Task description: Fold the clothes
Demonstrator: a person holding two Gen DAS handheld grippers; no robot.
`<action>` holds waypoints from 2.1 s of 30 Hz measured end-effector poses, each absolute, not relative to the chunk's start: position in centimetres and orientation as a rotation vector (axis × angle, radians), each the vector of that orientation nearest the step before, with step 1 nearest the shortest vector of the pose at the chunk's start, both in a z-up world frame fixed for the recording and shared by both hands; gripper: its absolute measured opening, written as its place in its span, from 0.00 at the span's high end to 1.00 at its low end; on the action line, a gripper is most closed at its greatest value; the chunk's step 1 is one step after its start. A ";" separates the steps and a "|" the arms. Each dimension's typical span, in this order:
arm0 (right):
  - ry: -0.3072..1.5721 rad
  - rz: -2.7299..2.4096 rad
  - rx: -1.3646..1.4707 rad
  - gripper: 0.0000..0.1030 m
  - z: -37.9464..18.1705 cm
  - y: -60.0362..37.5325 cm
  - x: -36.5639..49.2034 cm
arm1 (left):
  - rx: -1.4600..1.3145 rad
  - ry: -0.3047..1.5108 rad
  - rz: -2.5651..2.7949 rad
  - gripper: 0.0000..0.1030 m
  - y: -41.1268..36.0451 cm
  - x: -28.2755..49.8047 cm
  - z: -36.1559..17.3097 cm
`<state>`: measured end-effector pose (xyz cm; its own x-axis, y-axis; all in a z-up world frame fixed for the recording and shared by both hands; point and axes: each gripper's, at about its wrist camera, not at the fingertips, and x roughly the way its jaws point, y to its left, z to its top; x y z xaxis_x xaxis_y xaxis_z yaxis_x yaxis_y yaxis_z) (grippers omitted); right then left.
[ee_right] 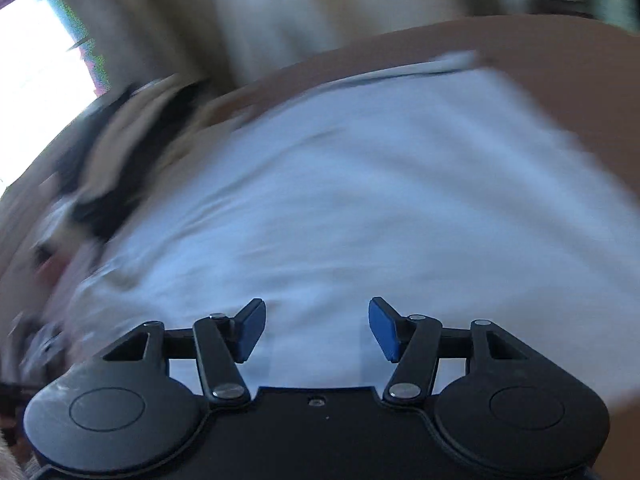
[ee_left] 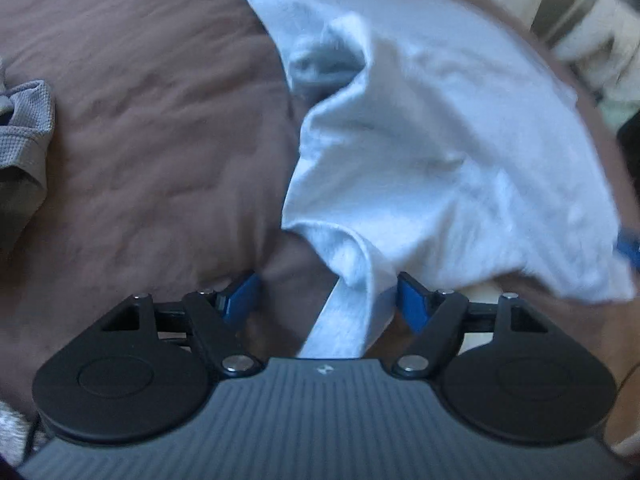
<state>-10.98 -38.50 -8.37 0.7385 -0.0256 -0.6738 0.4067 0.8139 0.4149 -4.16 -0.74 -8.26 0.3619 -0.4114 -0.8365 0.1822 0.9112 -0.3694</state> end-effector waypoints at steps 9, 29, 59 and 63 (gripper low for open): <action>0.706 -0.527 0.869 0.20 -12.6 -44.9 -22.1 | -0.176 0.849 -0.472 0.95 -2.3 -5.0 -2.5; 0.255 -0.472 0.583 0.96 -4.5 -42.0 -18.4 | -0.030 0.599 -0.481 0.96 -2.0 -9.7 8.8; 0.371 -0.417 0.360 0.98 -3.3 -39.5 -24.4 | -0.186 0.688 -0.428 0.96 1.3 -14.7 6.0; 0.441 -0.369 0.367 0.98 -1.8 -37.7 -26.5 | -0.228 0.680 -0.415 0.96 2.9 -15.3 7.6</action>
<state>-26.49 -37.68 -1.81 0.8413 -0.2628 -0.4724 0.4184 0.8698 0.2613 -15.27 2.85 7.58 0.7004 -0.4419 -0.5605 0.2954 0.8943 -0.3359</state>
